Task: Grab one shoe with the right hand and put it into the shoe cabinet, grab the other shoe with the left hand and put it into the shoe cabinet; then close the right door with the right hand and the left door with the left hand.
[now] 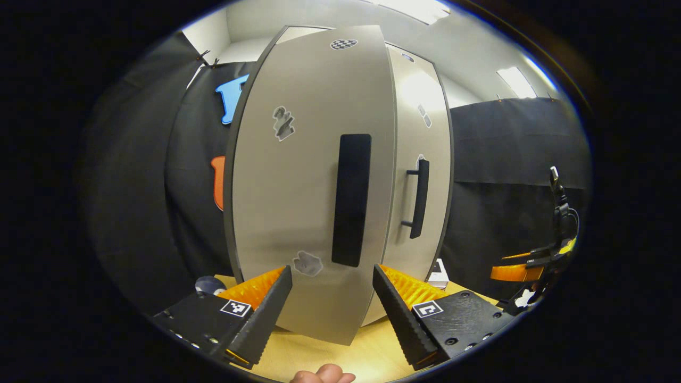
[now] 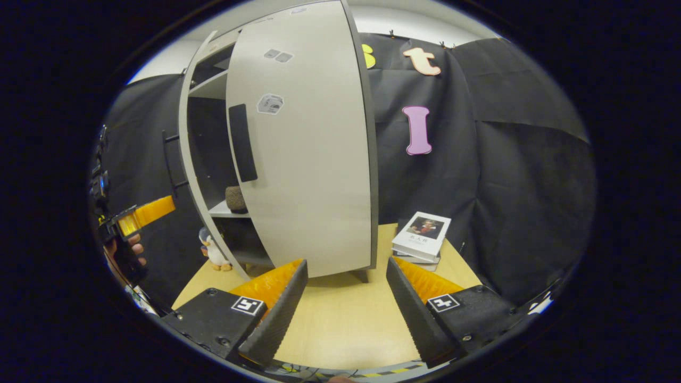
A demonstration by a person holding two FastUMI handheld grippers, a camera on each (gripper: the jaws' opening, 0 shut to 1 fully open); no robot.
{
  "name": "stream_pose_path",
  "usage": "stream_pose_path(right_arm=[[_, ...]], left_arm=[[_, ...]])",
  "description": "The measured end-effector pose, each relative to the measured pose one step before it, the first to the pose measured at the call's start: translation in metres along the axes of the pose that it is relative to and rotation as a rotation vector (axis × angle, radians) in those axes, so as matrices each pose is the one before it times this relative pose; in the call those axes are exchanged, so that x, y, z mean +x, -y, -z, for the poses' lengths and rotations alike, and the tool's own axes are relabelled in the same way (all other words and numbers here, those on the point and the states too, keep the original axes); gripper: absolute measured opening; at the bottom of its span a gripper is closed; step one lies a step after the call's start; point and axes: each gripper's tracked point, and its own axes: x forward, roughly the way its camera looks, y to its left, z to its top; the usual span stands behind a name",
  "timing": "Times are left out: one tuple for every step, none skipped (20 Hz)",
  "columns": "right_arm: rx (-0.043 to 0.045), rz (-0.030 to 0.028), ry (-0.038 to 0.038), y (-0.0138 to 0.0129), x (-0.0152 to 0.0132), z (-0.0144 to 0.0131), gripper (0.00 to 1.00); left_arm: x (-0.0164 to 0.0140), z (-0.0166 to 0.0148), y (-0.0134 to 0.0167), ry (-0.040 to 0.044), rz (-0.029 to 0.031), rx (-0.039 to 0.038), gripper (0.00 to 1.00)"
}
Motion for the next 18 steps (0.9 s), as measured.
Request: stream_pose_path(right_arm=[[-0.00681,-0.00644,0.01045,-0.00758,-0.00045,-0.0035,0.97],[-0.0114,-0.0066,0.01456,-0.00972,0.00098,-0.0032,0.97],[-0.01059,-0.00389,0.01807,-0.00854,-0.00018,-0.00514,0.97],[-0.00939,-0.00354,0.02121,-0.00898,-0.00115,-0.00574,0.97],[-0.00435,0.00278,0.02655,-0.00834,-0.00182,-0.00836,0.97],[-0.00213,0.00992,0.03266,-0.00717,-0.00223,-0.00758,0.97],[0.00147,0.01145,0.04022,-0.00739,-0.00246,-0.01033,0.97],[-0.00281,0.00209,0.05086,-0.00847,0.00009,-0.01012,0.98],[-0.00898,0.02117,0.04616,-0.00355,-0.00006,-0.00994,0.92],[-0.01069,0.01711,0.0302,-0.00168,0.00055,-0.005,0.98],[-0.00509,0.00246,0.0141,-0.00517,-0.00025,-0.00301,0.94],[0.00232,-0.00728,0.01574,-0.00724,-0.00047,-0.00183,0.99],[0.00796,-0.00529,0.01878,-0.00588,-0.00331,-0.0033,0.95],[0.00772,-0.00798,0.01794,-0.00363,-0.00455,-0.0015,0.95],[-0.00502,-0.02061,0.01588,-0.00703,-0.00378,-0.00146,0.99],[-0.02081,-0.01362,0.00621,-0.00434,-0.00393,-0.00144,0.99],[-0.02166,-0.00443,0.00103,-0.00066,-0.00189,-0.00006,0.99],[-0.00892,0.00058,0.00045,0.001,-0.00104,0.00191,0.99]], left_arm=[[-0.00431,0.00588,-0.00617,-0.02481,-0.03199,-0.01455,0.94],[-0.00473,0.00487,-0.00154,-0.02375,-0.01876,-0.01654,0.94],[-0.00499,0.00202,0.00004,-0.01313,-0.01784,-0.01191,0.94],[-0.00415,0.00049,-0.00324,-0.00404,-0.03267,-0.00658,0.94],[-0.00414,-0.00033,-0.00267,-0.00125,-0.03316,-0.00259,0.94],[-0.00616,-0.00003,-0.00572,0.00631,-0.0547,-0.00765,0.94],[-0.0047,0.00446,-0.00183,-0.01993,-0.04913,0.00866,0.95],[-0.00449,-0.00133,0.00265,0.01129,-0.02322,0.01643,0.95],[-0.00278,-0.00595,0.00332,0.03946,-0.01941,0.01556,0.95],[-0.00213,-0.00952,0.00661,0.03597,-0.00765,0.00946,0.95],[-0.00354,-0.00559,0.00869,0.0265,0.00596,0.00519,0.95],[-0.00682,-0.00515,0.01039,0.01783,0.01737,0.00113,0.95],[-0.00574,-0.0014,0.00716,0.00871,0.01253,0.00064,0.95],[-0.00519,0.00088,0.00673,0.01208,0.01924,-0.00379,0.95],[-0.00524,-0.00232,0.00726,0.01674,0.0251,-0.00218,0.95],[-0.00362,-0.00693,-0.00055,0.02786,0.00602,0.00472,0.95],[-0.00312,-0.00729,-0.00196,0.02402,0.00219,0.00297,0.95],[-0.00319,-0.00321,0.00125,0.01735,0.00151,-0.00554,0.95]])
